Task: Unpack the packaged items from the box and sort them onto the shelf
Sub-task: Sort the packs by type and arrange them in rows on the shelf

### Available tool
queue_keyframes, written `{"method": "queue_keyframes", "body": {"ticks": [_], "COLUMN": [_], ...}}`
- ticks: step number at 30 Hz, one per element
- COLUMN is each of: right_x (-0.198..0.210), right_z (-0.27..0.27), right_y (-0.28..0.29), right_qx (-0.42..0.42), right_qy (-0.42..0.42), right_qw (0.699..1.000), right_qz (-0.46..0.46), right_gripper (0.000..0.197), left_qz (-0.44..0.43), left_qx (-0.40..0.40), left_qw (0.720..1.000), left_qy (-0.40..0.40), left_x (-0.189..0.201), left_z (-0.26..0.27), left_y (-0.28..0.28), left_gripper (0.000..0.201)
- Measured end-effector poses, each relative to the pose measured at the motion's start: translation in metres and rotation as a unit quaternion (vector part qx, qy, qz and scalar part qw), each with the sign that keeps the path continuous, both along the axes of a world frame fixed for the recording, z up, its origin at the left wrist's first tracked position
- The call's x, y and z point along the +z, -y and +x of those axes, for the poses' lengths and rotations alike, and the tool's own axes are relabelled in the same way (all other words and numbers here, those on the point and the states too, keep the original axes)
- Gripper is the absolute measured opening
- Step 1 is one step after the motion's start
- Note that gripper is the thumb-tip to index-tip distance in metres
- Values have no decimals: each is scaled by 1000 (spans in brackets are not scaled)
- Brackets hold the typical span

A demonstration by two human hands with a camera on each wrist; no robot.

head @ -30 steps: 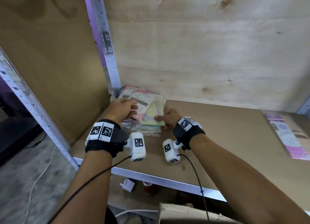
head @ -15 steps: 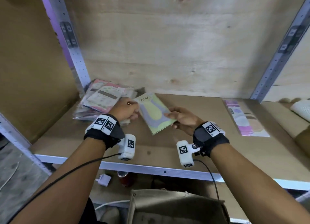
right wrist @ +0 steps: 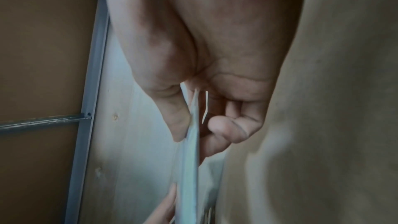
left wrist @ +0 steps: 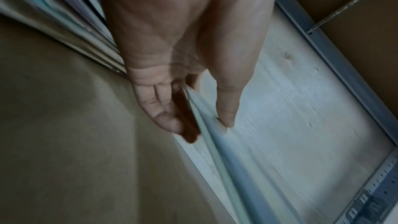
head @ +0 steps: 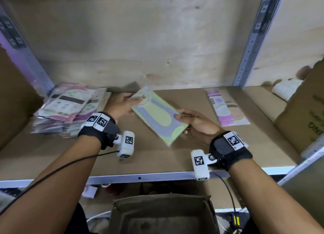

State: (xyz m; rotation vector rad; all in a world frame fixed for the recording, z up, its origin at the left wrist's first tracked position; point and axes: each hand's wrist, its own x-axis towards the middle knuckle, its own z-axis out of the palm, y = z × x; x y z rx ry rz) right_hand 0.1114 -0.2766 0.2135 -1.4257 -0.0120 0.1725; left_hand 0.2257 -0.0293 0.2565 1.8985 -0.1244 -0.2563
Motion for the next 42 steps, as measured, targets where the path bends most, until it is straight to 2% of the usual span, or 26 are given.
{"method": "queue_keyframes", "body": {"ticks": [4, 5, 9, 11, 15, 19, 23, 25, 27, 30, 32, 35, 39, 42], "right_x": [-1, -1, -3, -4, -2, 2, 1, 1, 3, 4, 4, 2, 1, 0], "right_z": [-10, -12, -18, -19, -21, -26, -27, -28, -29, -29, -30, -30, -28, -26], "right_y": [14, 16, 26, 31, 40, 47, 54, 56, 56, 54, 50, 44, 45, 45], "right_qx": [19, 20, 15, 7, -2, -11, -77, -97, -111, -122, -123, -132, -143, -137], "right_qy": [19, 21, 12, 6, -3, 3, -29, -38, -45, -47, -53, -62, -70, -77], "right_qw": [1000, 1000, 1000, 1000, 1000, 1000, 997, 994, 990, 986, 984, 981, 980, 986], "right_qz": [-5, -7, -10, -24, -22, 1, 14, 36, 72, 106, 115, 127, 120, 63], "right_gripper": [25, 22, 9, 8, 13, 16, 36, 28, 18, 26, 20, 22, 24, 28], "left_qz": [-7, -6, -11, -19, -77, -81, -111, -166, -210, -176, -121, -90, -87, -78], "left_qx": [-52, -54, -24, -24, -46, -85, -89, -56, -48, -102, -176, -265, -298, -300], "left_qw": [998, 998, 1000, 1000, 995, 989, 985, 977, 966, 962, 957, 940, 934, 935], "left_qy": [-36, -33, -12, -6, -37, -86, -101, -124, -144, -180, -198, -195, -175, -171], "left_x": [-3, -4, -8, -12, -14, -16, -25, -28, -30, -36, -41, -45, -41, -37], "left_z": [9, 12, 23, 24, 21, 17, 17, 15, 11, -5, -20, -35, -38, -37], "left_y": [9, 9, 15, 22, 37, 51, 55, 57, 63, 79, 91, 101, 97, 89], "left_gripper": [24, 26, 62, 68, 48, 44, 48, 44, 50, 67, 62, 40, 32, 26]}}
